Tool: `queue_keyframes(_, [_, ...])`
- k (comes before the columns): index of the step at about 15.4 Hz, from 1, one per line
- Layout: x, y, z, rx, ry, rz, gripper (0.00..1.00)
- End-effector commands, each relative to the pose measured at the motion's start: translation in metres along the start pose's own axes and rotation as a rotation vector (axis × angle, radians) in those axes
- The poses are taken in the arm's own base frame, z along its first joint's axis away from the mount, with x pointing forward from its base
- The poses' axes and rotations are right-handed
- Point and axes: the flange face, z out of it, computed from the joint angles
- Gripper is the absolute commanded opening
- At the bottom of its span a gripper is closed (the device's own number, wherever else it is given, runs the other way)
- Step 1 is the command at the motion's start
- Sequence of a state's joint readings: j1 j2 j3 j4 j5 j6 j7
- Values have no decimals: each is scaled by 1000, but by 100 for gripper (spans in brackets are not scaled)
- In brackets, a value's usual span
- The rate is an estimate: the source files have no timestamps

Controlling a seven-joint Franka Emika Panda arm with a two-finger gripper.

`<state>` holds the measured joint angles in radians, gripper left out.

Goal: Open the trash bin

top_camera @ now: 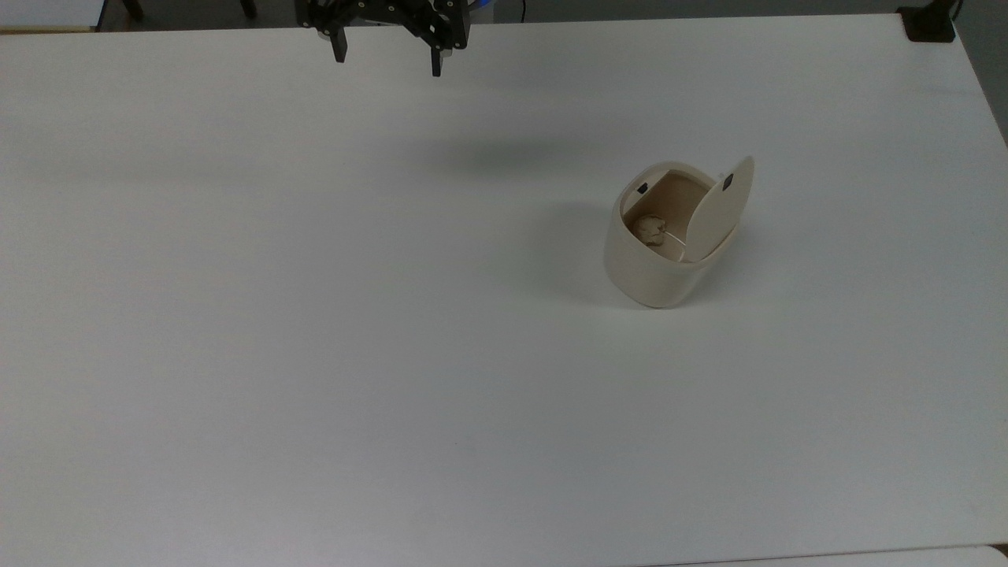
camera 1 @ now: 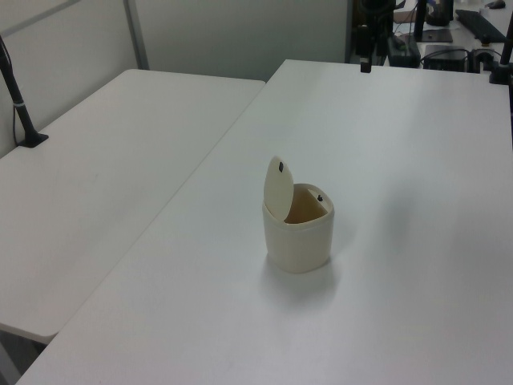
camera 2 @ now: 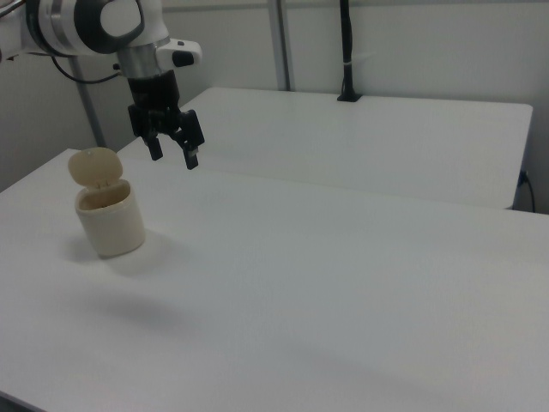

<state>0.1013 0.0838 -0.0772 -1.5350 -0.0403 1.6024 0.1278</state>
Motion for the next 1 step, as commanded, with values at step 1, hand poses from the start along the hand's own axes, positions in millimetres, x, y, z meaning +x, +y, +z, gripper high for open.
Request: queue_keyframes(1, [-3, -3, 1, -7, 4, 8, 100])
